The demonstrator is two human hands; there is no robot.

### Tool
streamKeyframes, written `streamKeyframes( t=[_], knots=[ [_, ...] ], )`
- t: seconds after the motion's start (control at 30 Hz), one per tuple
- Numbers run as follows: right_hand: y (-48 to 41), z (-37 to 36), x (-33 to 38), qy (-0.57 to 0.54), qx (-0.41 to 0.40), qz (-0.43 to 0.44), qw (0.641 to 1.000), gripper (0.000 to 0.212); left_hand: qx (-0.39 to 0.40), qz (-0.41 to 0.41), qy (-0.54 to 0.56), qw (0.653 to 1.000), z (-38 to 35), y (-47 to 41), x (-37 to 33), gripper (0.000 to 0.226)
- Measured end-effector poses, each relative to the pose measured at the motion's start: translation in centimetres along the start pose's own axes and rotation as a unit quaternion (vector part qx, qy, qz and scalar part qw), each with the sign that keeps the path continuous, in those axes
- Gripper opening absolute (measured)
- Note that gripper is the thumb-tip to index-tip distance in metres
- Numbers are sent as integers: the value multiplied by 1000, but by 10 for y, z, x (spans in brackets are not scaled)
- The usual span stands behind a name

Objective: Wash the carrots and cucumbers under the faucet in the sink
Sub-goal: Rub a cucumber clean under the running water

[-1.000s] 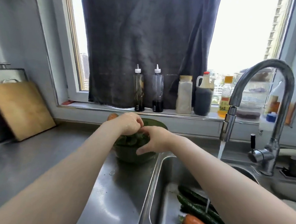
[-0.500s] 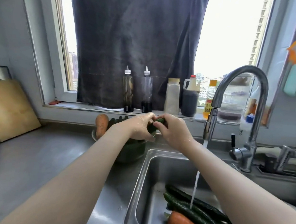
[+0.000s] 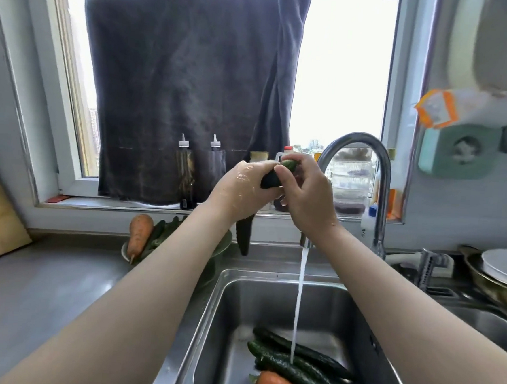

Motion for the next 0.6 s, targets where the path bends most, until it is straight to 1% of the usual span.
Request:
streamKeyframes(
  t=[0.07, 0.1, 0.17, 0.23, 0.3, 0.33, 0.37, 0.43, 0.47, 0.5, 0.53, 0.6],
  knots=[
    [-5, 5, 7, -13, -4, -12, 1000, 30, -15, 16, 31, 999, -1, -4, -7, 22],
    [-5, 5, 8, -21, 9, -31, 999, 31, -22, 30, 54, 998, -2, -5, -7, 20],
    [2, 2, 4, -25, 54, -81, 995, 33, -23, 70, 99, 992, -8, -2, -2, 19],
    [17, -3, -11, -23, 116, -144, 982, 34, -4, 116, 121, 986, -21, 7, 10, 17],
    [40, -6, -34, -6, 192, -226, 955, 35, 20, 174, 131, 976, -39, 20, 26, 17],
    [54, -7, -45, 8, 236, -265, 935, 34, 34, 206, 137, 968, -49, 28, 35, 22],
    [68, -8, -56, 28, 286, -293, 912, 33, 48, 240, 145, 959, -60, 39, 43, 29],
    [96, -12, -77, 70, 381, -330, 861, 40, 61, 302, 170, 936, -85, 63, 58, 45],
    [108, -13, -86, 84, 414, -346, 838, 42, 60, 327, 196, 923, -100, 75, 66, 48],
    [119, -13, -94, 101, 433, -358, 821, 44, 63, 348, 221, 909, -114, 86, 72, 48],
    [127, -13, -102, 114, 442, -364, 812, 43, 66, 364, 246, 896, -130, 95, 77, 47],
    [141, -11, -115, 134, 448, -368, 804, 40, 72, 401, 293, 865, -159, 109, 84, 44]
  ],
)
Point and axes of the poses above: each hand's wrist, its own y-axis away from the middle knuckle, its own z-axis out of the back of the hand, x = y × z, the point moved 4 cm from there along -y, towards the middle knuckle, and after that the axes turned 1 degree about z, right-handed, at the moved point
